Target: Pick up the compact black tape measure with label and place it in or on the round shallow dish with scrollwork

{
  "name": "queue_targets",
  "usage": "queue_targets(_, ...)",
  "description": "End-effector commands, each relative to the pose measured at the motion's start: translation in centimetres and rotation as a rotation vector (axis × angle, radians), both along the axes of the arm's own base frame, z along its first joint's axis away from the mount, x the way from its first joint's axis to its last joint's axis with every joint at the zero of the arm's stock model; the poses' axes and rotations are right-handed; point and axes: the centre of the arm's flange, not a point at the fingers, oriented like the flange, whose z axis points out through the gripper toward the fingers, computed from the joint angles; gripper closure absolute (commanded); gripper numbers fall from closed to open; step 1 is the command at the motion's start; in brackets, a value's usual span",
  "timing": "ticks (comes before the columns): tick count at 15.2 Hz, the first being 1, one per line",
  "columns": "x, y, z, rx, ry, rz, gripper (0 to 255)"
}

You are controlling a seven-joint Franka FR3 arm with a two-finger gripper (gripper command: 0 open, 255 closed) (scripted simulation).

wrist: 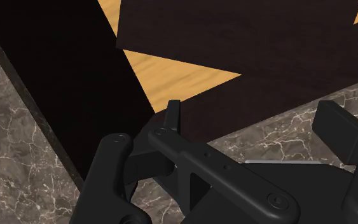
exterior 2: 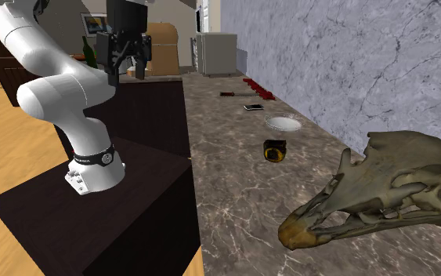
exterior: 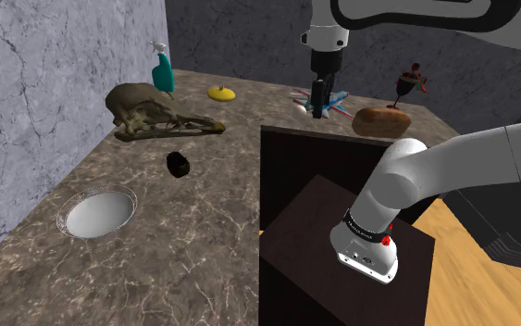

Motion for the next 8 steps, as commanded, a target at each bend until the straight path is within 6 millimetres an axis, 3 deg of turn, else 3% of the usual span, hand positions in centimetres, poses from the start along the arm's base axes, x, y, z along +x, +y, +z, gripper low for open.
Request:
queue_targets(1, 0.0, 0.0, 0.0, 0.0, 0.0, 0.0, 0)
queue_targets(8, 5.3, 5.2, -4.6, 0.02, -0.03, -0.035, 0)
